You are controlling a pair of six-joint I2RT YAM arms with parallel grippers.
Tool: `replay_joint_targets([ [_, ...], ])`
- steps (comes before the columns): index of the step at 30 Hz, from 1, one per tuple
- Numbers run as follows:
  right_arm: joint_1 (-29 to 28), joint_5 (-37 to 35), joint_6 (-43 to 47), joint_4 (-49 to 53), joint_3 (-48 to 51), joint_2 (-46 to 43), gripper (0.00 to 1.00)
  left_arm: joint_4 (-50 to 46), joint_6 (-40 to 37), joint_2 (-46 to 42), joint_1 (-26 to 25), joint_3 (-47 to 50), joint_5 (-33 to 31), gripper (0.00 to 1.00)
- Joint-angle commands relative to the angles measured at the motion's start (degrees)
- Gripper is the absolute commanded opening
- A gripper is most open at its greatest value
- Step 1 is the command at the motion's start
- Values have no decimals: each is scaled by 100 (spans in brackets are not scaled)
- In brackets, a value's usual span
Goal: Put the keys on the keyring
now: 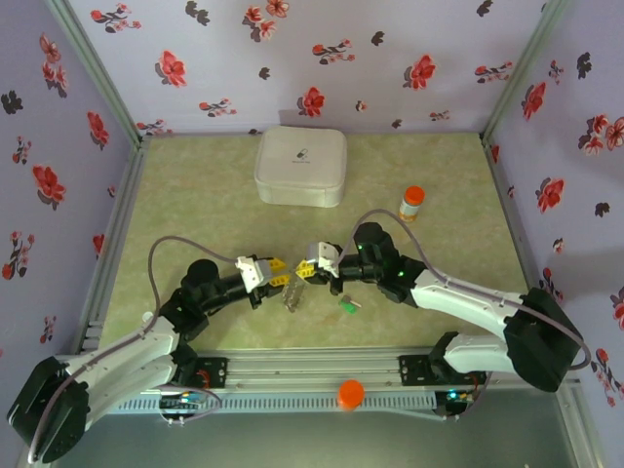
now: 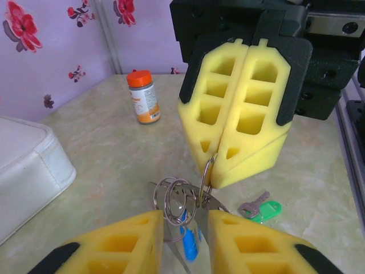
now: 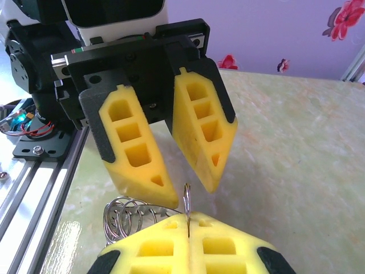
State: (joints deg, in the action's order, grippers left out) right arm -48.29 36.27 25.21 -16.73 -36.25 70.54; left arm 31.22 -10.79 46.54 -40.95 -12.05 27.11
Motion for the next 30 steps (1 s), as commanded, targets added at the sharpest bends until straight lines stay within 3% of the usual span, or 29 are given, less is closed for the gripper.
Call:
replay_joint_targets([
  [1,20,180,-26,-144,-66,-2,0,339,98,68,24,-86,212,26],
  [18,-74,260,88,133,-167,82,0,831,290,447,21,-157,470,19],
  [22,-103,240,169,277,-230,102,0,857,328,439,25,-170,514,15],
  [28,-127,22,187,403,-243,19,0,881,316,434,26,-185,527,0],
  [29,-128,-137,204,468,-235,-38,9,853,297,394,25,-204,510,0],
  [30,-123,-338,227,521,-230,-109,25,793,278,355,20,-225,481,0],
])
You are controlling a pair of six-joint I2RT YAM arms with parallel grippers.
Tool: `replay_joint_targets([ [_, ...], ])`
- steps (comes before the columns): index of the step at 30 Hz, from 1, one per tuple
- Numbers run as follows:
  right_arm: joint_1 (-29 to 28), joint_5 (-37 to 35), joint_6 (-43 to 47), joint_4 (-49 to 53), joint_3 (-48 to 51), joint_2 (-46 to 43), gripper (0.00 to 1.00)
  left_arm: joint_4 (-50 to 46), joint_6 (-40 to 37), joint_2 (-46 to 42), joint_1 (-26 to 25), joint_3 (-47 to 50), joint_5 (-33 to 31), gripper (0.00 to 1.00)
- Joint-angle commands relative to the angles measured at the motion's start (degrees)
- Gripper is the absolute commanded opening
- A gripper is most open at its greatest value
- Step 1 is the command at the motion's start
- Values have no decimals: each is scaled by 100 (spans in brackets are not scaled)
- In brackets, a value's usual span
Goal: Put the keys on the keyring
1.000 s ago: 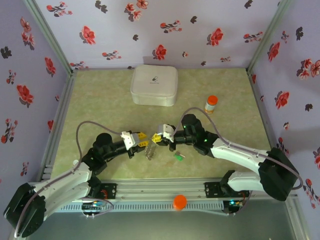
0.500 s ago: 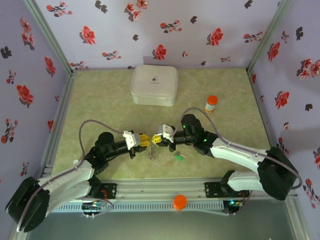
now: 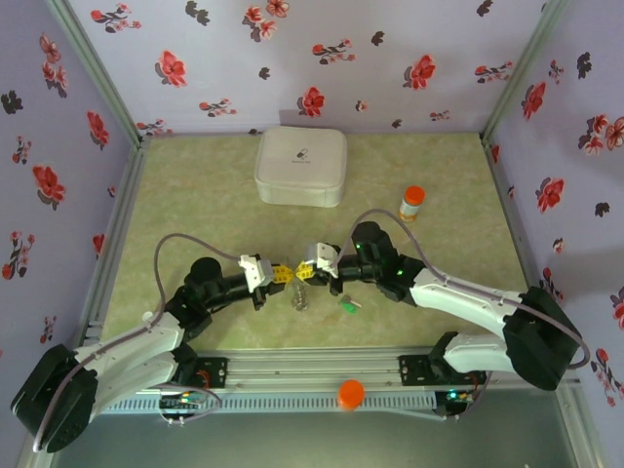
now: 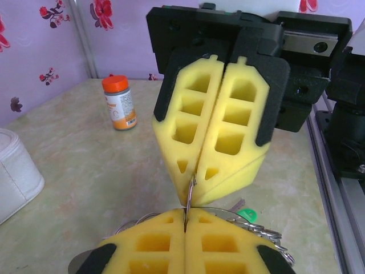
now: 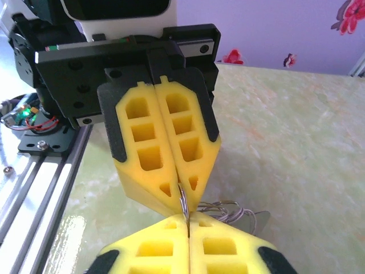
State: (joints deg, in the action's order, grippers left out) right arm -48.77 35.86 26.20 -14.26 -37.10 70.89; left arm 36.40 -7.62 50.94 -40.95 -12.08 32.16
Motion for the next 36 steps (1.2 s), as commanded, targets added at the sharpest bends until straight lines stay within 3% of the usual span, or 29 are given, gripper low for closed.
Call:
replay_joint_targets([
  [1,-80,-579,178,336,-131,-226,32,191,-54,-150,25,-238,-92,0],
  [7,-136,-1360,930,1616,-460,-562,30,-1280,-700,-457,-56,-805,-456,0],
  [15,-379,-1399,1050,1765,-687,-597,30,-3143,-1728,-309,-340,-1597,-712,0],
  [26,-443,-1573,907,1443,-530,-593,29,-3891,-2077,-76,-418,-2088,-662,0],
  [36,-526,-1226,848,1428,-605,-437,24,-4075,-1936,52,-415,-2237,-362,0],
])
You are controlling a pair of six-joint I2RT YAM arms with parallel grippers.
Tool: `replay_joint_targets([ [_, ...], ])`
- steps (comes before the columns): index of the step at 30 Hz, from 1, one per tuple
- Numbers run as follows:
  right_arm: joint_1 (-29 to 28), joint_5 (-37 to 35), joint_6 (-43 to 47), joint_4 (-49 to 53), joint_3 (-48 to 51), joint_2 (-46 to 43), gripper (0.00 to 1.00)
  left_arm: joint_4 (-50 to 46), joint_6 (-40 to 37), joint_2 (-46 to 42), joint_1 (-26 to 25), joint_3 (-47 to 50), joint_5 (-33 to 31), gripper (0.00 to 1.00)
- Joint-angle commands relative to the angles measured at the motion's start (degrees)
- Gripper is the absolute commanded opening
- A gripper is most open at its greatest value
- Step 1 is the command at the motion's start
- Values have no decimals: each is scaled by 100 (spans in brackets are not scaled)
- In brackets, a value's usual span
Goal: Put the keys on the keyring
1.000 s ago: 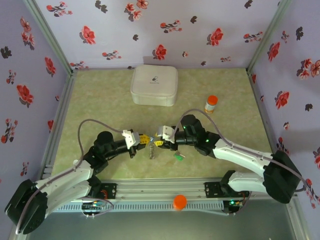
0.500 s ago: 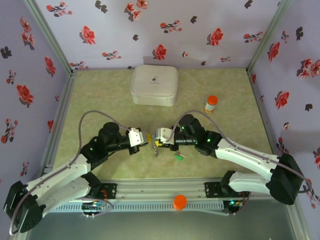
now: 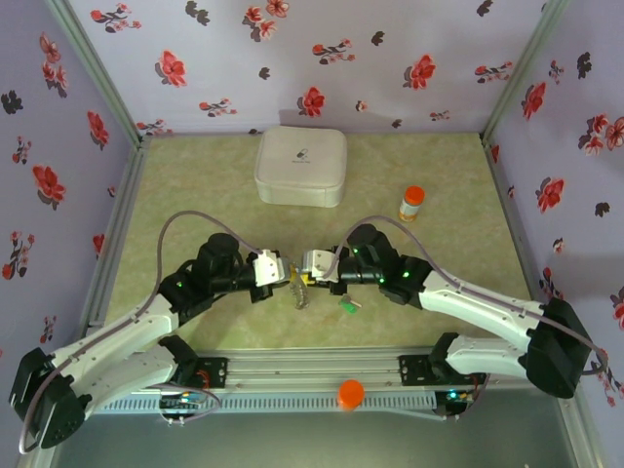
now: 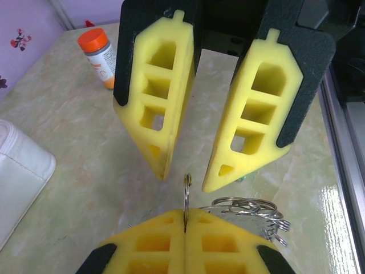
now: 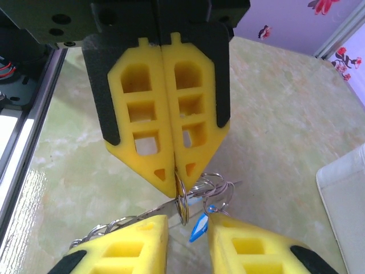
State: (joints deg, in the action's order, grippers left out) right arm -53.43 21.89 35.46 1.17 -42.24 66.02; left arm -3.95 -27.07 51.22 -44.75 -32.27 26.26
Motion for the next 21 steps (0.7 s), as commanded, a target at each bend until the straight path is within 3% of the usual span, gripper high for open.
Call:
replay_joint_targets([
  [1,-78,143,-62,-92,-92,52,22,-45,13,36,-36,-216,239,0],
  [10,-104,86,109,160,-136,110,11,9,100,93,-42,-217,307,0],
  [15,-106,152,120,178,-147,129,1,72,197,81,-42,-180,306,0],
  [18,-105,242,57,109,-102,144,0,450,390,63,-47,42,296,10],
  [21,-101,314,-41,-24,-23,125,0,878,552,79,-45,297,283,13],
])
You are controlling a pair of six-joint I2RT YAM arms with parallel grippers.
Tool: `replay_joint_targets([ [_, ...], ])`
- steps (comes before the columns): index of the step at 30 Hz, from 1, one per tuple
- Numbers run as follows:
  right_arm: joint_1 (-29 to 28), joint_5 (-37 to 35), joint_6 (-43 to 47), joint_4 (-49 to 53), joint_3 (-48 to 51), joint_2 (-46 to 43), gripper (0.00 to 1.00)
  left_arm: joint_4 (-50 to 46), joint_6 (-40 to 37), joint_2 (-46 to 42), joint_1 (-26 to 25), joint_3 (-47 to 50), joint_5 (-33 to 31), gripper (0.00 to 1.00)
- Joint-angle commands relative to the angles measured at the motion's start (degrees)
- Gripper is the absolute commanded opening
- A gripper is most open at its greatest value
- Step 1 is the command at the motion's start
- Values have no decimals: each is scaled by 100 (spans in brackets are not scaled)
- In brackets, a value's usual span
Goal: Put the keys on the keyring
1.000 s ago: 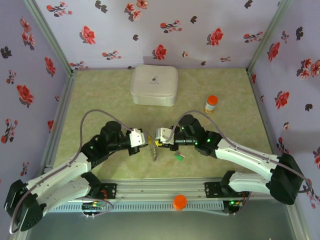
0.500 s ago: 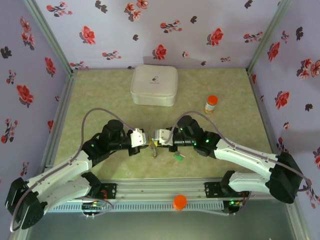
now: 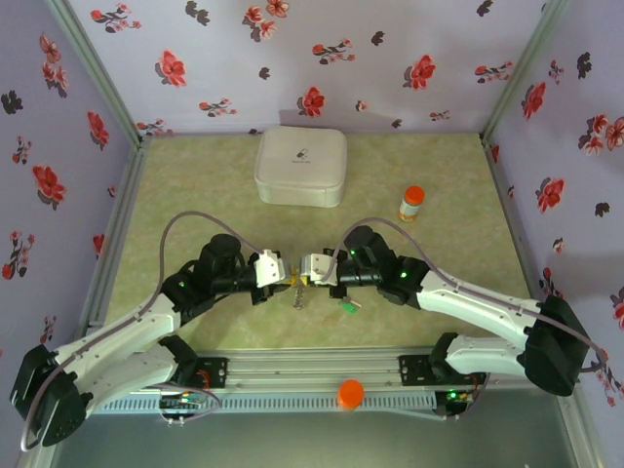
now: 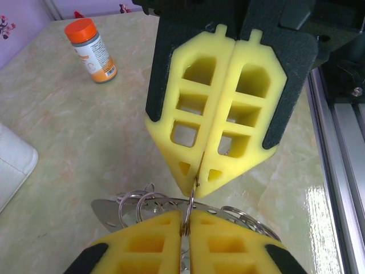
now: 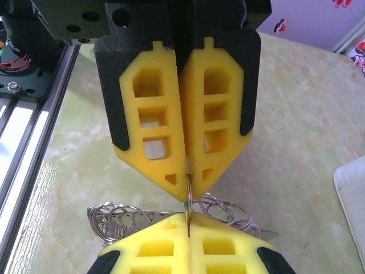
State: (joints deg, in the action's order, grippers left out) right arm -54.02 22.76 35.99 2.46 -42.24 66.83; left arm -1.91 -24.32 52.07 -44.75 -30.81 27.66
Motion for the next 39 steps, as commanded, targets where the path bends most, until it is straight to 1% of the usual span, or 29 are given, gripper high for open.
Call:
replay_joint_targets([
  [1,-47,262,-120,-169,-16,32,0,796,315,-1,-42,226,145,13],
  [7,-43,308,-223,-210,14,-11,0,1104,366,31,-34,326,150,11],
  [12,-45,300,-267,-229,21,3,0,1211,366,21,-34,347,171,0],
  [14,-39,161,-329,-300,49,-42,0,1211,327,-28,-37,348,165,0],
  [15,-24,43,-419,-409,100,-115,10,1219,307,-61,-34,356,145,0],
  [16,-4,-42,-520,-513,165,-204,24,1227,295,-99,-34,365,107,0],
  [17,41,-99,-648,-648,257,-330,36,1244,286,-131,-34,369,58,0],
  [18,106,-114,-785,-740,348,-483,40,1259,272,-175,-34,373,-8,0],
  [20,262,-118,-1092,-732,463,-763,41,1272,238,-217,-34,361,-119,0],
  [22,422,-344,-1567,-618,512,-1016,41,1255,182,-224,-42,332,-171,0],
  [24,438,-1226,-2505,-211,412,-1154,42,1246,158,-220,-35,280,-231,0],
  [25,436,-1690,-3042,183,267,-1159,42,1224,139,-222,-34,246,-243,0],
  [26,437,-2154,-3665,812,38,-1123,41,1215,134,-231,-35,219,-265,0],
  [27,444,-2477,-4167,1521,-213,-1033,42,1240,146,-247,-36,216,-283,0],
  [28,441,-2640,-4465,2080,-427,-936,42,1288,145,-243,-34,222,-296,0],
  [29,430,-2768,-4769,2647,-623,-796,42,1354,161,-232,-35,240,-304,0],
  [30,430,-2864,-5042,2994,-728,-691,43,1436,167,-220,-34,252,-312,0],
  [32,437,-3031,-5864,3465,-782,-526,46,1482,125,-159,-34,242,-343,0],
  [35,437,-3077,-6983,3692,-673,-306,46,1458,97,-144,-34,224,-453,0],
  [39,429,-2713,-7779,3782,-525,224,44,1369,66,-258,-34,257,-534,0],
])
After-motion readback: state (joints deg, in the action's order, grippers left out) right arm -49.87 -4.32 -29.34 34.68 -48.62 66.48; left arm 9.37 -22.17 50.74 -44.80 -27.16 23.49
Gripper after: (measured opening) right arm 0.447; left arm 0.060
